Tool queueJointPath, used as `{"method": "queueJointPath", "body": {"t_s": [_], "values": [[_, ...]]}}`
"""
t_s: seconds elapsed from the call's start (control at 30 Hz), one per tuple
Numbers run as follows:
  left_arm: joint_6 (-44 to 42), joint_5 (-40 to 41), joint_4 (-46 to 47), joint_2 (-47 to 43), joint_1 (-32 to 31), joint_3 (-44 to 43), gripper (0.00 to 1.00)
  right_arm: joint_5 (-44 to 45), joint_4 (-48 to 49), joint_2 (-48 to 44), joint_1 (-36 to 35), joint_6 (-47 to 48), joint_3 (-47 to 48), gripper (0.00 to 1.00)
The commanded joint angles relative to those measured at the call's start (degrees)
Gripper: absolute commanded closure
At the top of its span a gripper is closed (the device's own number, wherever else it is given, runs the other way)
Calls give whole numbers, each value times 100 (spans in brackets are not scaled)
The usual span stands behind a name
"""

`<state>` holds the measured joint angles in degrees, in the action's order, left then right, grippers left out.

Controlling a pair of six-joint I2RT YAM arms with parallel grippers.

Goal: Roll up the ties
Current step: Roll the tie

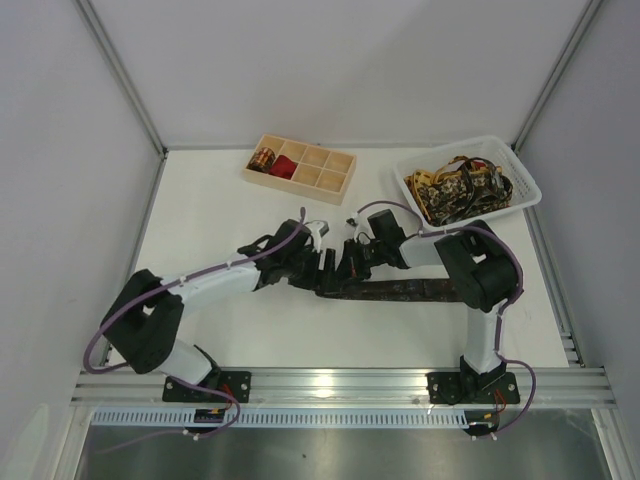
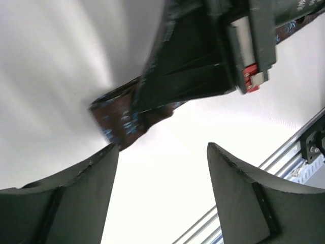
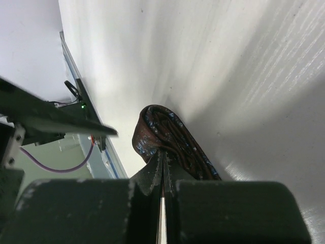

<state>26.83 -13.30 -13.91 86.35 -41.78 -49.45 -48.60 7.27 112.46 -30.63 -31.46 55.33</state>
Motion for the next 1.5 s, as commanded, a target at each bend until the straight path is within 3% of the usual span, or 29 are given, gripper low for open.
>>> {"method": "queueJointPath", "body": {"t_s": [0.0,0.2,0.37,0.7,0.9,1.3,1.47], "values": [[-204,-515,-95,-531,512,286,23,773,-94,276,-13,360,-172,100],[-433,-1542,476,-303,1197,699,25,633,143,364,-4,580,-251,100],[-38,-2027,1222,268,1286,814,29,562,319,443,31,518,-330,100],[568,-2194,2076,813,1523,1122,30,536,328,364,40,501,-365,100],[534,-2063,1901,980,1541,1078,34,536,301,311,31,510,-348,100],[885,-2300,2393,1376,1489,1219,43,492,346,346,31,474,-339,100],[938,-2291,2437,1543,1357,1131,52,509,328,337,22,439,-330,100]]}}
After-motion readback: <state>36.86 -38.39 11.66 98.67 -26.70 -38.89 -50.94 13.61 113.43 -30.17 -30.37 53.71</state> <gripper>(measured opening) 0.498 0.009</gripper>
